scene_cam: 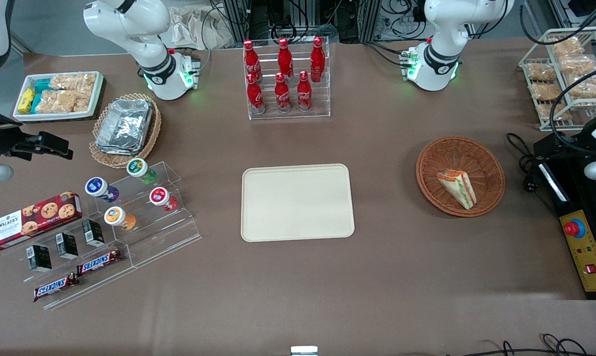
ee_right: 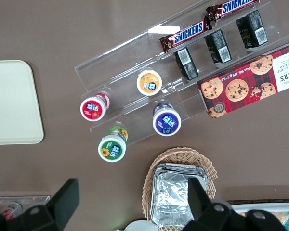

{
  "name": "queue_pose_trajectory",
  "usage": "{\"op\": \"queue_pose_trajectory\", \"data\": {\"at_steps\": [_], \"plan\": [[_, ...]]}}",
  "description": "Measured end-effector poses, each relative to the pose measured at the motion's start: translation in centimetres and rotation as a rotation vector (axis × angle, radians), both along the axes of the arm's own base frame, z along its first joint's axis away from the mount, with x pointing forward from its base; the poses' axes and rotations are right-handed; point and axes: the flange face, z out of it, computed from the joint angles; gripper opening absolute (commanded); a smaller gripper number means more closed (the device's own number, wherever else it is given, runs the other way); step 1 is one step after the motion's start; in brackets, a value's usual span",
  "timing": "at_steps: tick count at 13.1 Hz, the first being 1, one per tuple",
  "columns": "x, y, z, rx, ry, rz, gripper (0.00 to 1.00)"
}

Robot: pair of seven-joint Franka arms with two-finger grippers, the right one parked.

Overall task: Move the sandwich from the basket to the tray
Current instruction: 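Move the left gripper over the wrapped sandwich in the wicker basket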

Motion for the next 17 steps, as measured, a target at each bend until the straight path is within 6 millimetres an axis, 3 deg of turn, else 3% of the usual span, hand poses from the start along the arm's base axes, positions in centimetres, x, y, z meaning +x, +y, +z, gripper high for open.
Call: {"op": "queue_pose_trajectory", "data": {"at_steps": [5,8,10,14,17], "plan": [[0.3,-0.1,-0.7,0.0,0.014,0.038,1.0],[0.8,-0.5,-3.5,0.004,0.022,0.24,1.0],[0.1,-1.3,-7.2,0.007,0.021,0.359,1.0],[-5.6,-1.1,-17.1,0.017,0.014,0.668,1.0],[-7.9,-2.7,-22.7,0.025,0.019,0.778,1.0]]}}
